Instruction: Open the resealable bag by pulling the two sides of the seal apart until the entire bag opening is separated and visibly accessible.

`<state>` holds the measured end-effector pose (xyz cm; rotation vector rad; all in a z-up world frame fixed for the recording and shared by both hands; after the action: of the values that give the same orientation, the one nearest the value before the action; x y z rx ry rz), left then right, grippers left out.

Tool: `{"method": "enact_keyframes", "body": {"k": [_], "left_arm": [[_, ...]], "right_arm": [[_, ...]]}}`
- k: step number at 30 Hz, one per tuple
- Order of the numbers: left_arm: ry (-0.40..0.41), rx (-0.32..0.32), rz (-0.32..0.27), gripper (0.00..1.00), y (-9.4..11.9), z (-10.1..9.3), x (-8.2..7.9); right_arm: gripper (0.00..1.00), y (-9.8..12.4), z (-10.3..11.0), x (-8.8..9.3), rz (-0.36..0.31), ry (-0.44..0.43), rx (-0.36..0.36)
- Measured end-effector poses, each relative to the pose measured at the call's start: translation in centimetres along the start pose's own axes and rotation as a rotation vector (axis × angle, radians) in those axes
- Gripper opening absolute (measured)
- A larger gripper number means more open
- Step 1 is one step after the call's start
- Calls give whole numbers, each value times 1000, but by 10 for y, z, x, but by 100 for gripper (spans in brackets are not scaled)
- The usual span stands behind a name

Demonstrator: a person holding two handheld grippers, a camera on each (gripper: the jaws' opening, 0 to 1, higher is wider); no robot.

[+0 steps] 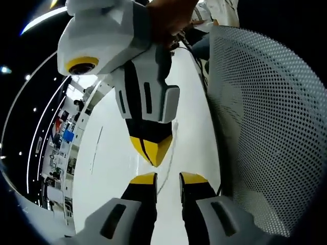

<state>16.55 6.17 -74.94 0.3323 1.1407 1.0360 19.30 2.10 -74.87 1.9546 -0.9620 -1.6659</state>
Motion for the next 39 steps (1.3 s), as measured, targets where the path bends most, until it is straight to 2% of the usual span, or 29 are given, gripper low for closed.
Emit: {"method": "enact_keyframes", "body": {"k": [6, 9, 12, 17, 21, 30, 37, 39], "left_arm": [[25, -6, 22, 8, 0, 1, 9], [37, -7, 18, 0, 1, 0, 9], [46, 3, 30, 1, 0, -1, 12], [66, -16, 22, 0, 0, 3, 10], [112, -61, 27, 0, -2, 14, 9], [119, -90, -13, 0, -6, 31, -6], [136, -104, -25, 0, -10, 41, -8], [151, -150, -32, 0, -9, 50, -9]], "right_arm": [[0, 3, -10, -8, -21, -12, 21], [0, 6, -16, -11, -32, -26, 43], [0, 10, -22, -14, -37, -23, 73], [0, 16, -28, -21, -48, -15, 95], [0, 21, -37, -28, -64, -12, 135], [0, 40, -68, -41, -93, 35, 270], [0, 44, -84, -47, -101, 35, 313], [0, 48, -90, -55, -118, 51, 342]]}}
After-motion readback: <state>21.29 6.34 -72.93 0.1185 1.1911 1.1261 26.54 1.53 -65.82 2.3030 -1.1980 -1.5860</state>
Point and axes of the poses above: the point that each gripper's makers call its tool centre point, and the gripper's own axes: y roughly backward along the fingers, z roughly to its left, x roughly out of its underside, the point moved 4 cm from there along y, roughly backward along the fingers, and after that the axes turned 12 degrees about y, right-handed, at the moved point
